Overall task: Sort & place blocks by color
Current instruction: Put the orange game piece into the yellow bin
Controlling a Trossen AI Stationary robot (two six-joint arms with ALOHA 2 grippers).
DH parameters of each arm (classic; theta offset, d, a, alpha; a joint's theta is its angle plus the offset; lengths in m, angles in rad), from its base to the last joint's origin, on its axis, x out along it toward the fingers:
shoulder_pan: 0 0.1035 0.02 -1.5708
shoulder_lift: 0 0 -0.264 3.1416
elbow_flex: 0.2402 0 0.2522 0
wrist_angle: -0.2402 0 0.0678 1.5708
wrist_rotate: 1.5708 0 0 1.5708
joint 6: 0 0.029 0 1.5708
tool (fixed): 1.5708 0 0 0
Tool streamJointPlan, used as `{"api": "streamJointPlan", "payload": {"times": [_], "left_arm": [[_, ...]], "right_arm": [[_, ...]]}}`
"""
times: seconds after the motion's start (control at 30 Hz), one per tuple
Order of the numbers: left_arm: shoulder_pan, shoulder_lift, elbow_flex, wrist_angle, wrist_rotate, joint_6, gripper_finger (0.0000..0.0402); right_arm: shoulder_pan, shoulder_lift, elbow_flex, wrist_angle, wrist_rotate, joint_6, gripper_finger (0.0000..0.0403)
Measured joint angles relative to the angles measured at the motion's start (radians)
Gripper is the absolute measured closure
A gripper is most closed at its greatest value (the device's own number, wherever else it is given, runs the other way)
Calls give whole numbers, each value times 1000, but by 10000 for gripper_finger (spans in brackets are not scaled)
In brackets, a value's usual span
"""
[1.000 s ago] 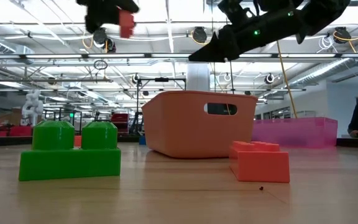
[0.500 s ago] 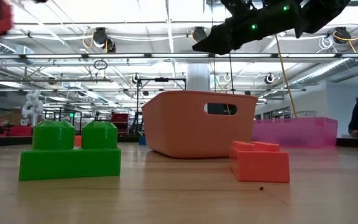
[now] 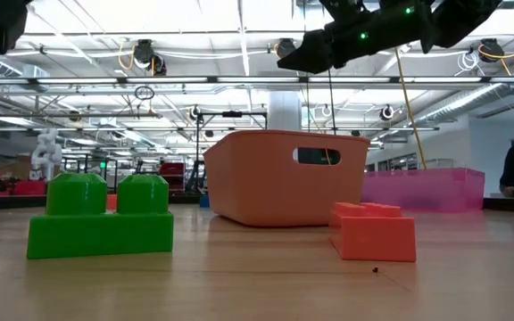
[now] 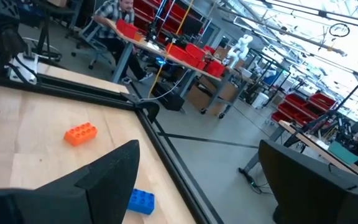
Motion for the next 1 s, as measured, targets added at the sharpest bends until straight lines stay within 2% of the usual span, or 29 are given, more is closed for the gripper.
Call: {"api": "streamJointPlan", "payload": {"times": [0.2, 0.27, 0.37, 0.5, 0.73, 1.0], "left_arm": [[48, -3, 0, 0, 42, 46, 79], [71, -10, 0, -3, 61, 62, 53], [121, -26, 0, -27, 64, 101, 36], [227, -61, 0, -89, -18, 190, 41], [512, -122, 0, -145, -251, 434, 96], [897, -123, 0, -141, -229, 486, 163]], "right_arm": [[2, 0, 0, -7, 0, 12, 80], [2, 0, 0, -15, 0, 14, 80], [2, 0, 0, -29, 2, 17, 80], [2, -9, 0, -33, 3, 17, 80], [2, -21, 0, -18, 2, 21, 80], [2, -20, 0, -22, 1, 13, 80]]}}
